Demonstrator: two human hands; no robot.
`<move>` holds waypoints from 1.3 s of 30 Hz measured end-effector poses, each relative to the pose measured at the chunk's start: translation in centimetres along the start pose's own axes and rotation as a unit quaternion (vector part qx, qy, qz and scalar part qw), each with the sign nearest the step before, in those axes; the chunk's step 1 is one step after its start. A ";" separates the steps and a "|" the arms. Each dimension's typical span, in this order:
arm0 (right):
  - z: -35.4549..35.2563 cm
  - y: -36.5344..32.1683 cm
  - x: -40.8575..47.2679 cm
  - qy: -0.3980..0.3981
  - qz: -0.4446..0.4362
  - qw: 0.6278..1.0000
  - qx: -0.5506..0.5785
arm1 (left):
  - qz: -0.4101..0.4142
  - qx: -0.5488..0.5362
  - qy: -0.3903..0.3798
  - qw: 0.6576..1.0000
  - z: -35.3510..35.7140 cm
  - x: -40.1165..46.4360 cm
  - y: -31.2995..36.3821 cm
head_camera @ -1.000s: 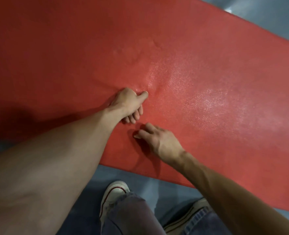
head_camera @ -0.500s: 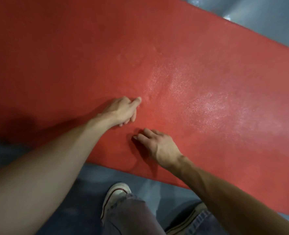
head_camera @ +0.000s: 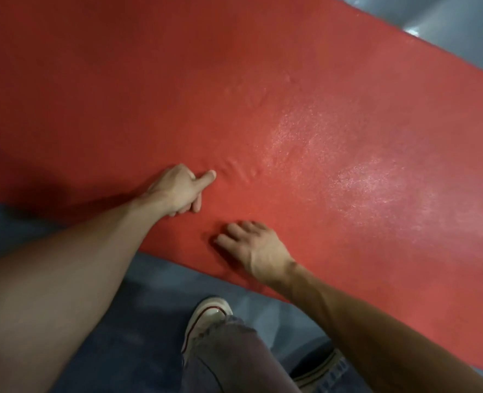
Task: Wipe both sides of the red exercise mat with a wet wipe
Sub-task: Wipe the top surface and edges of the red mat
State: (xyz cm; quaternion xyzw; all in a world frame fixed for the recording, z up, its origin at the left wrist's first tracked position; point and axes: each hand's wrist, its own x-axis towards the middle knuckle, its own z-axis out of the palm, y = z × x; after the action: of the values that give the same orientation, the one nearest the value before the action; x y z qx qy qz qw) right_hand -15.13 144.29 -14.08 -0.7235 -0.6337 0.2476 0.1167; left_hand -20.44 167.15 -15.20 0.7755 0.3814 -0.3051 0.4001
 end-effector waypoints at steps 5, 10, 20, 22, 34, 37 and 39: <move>-4.5 7.3 4.6 0.123 0.156 0.977 -0.077 | 0.020 -0.011 -0.001 1.000 -0.1 -0.2 0.0; -4.0 5.8 5.4 0.168 0.267 0.949 -0.005 | 0.020 -0.013 -0.006 1.000 -0.3 -0.3 -0.2; 2.2 -1.6 -9.0 0.048 0.335 0.940 0.038 | 0.029 -0.015 0.007 0.999 -0.1 -0.5 -0.3; 1.9 -1.7 -11.8 0.081 0.470 0.878 0.044 | 0.028 -0.015 0.008 0.999 0.0 -0.4 -0.3; 4.7 -7.0 -8.5 0.054 0.495 0.851 0.168 | 0.024 -0.013 0.003 1.000 0.0 -0.3 -0.4; 3.7 -5.8 -13.7 0.113 0.654 0.726 0.180 | 0.023 -0.012 0.002 1.000 0.0 -0.3 -0.4; 3.6 -6.5 -12.6 0.147 0.700 0.669 0.203 | 0.025 -0.010 0.003 1.000 0.0 -0.3 -0.3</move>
State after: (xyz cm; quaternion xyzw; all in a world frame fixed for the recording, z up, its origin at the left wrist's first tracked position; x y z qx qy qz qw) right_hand -23.51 132.62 -11.33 -0.9403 0.1499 0.2693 0.1444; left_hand -20.90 167.15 -15.10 0.7814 0.3661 -0.2891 0.4145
